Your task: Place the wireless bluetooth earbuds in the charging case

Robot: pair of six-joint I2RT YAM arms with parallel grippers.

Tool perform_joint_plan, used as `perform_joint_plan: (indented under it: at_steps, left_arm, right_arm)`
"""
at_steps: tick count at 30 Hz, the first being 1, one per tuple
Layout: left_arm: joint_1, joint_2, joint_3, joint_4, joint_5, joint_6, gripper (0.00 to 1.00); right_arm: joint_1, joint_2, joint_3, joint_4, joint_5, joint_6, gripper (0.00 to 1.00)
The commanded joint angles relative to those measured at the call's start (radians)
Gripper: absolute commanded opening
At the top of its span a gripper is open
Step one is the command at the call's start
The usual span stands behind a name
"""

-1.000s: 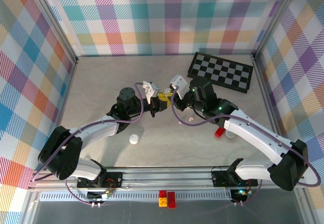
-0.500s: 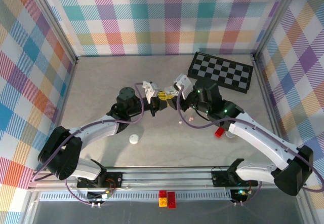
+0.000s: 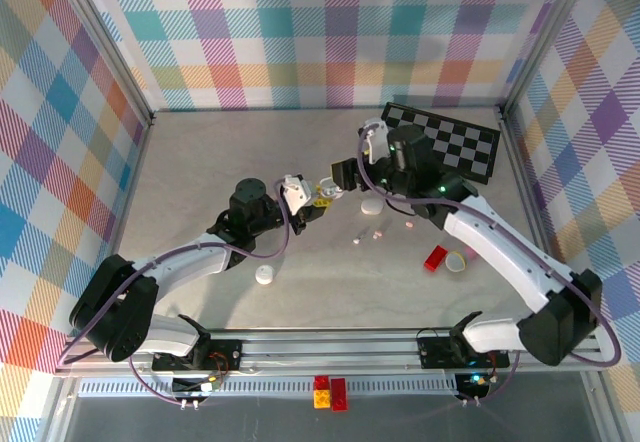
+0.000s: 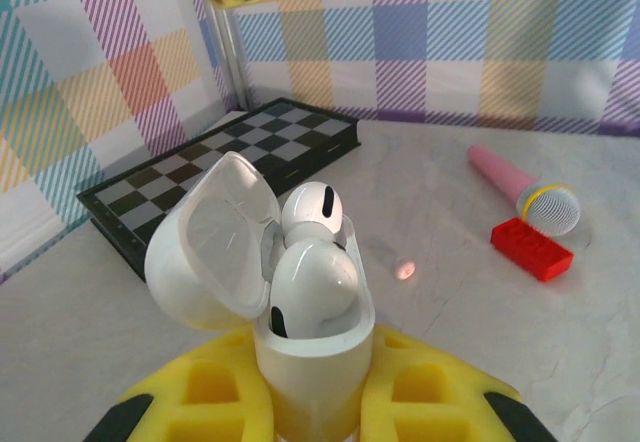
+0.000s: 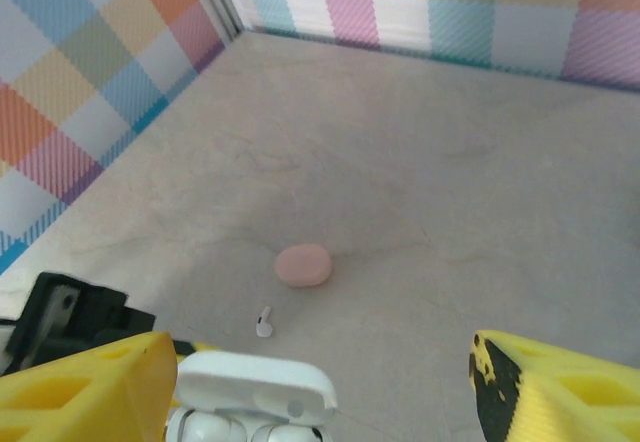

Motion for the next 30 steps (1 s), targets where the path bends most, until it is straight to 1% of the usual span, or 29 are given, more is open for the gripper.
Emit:
perform_joint_plan:
  at_steps: [1, 4, 6, 9, 14, 18, 22, 26, 28, 30]
  left_arm:
    - [-0.005, 0.006, 0.004, -0.010, -0.018, 0.105, 0.00]
    - [-0.005, 0.003, 0.025, -0.075, -0.010, 0.140, 0.00]
    - [-0.005, -0.004, 0.035, -0.114, -0.011, 0.158, 0.00]
    - [-0.005, -0.020, 0.027, -0.117, -0.030, 0.163, 0.00]
    - [-0.005, -0.034, 0.019, -0.113, -0.046, 0.147, 0.00]
    - [-0.005, -0.038, 0.011, -0.093, -0.053, 0.131, 0.00]
    - [-0.005, -0.047, 0.014, -0.091, -0.056, 0.121, 0.00]
    - [-0.005, -0.055, 0.020, -0.106, -0.059, 0.105, 0.00]
    - [-0.005, -0.069, 0.033, -0.152, -0.037, 0.105, 0.00]
    - [-0.005, -0.090, 0.046, -0.207, -0.004, 0.105, 0.00]
  right_arm:
    - [-0.001, 0.082, 0.104, -0.184, 0.057, 0.061, 0.77]
    - [-0.001, 0.158, 0.184, -0.279, 0.046, 0.065, 0.77]
    - [-0.001, 0.186, 0.207, -0.300, 0.024, 0.058, 0.77]
    - [-0.001, 0.219, 0.239, -0.349, 0.010, 0.046, 0.77]
    - [-0.001, 0.251, 0.270, -0.454, -0.032, -0.023, 0.78]
    - [-0.001, 0.234, 0.257, -0.494, -0.073, -0.072, 0.78]
    - [-0.001, 0.208, 0.247, -0.518, -0.051, -0.110, 0.78]
    - [-0.001, 0.165, 0.234, -0.520, -0.061, -0.171, 0.79]
    - [-0.001, 0.121, 0.203, -0.487, -0.065, -0.259, 0.80]
    - [-0.003, 0.034, 0.119, -0.392, -0.110, -0.418, 0.83]
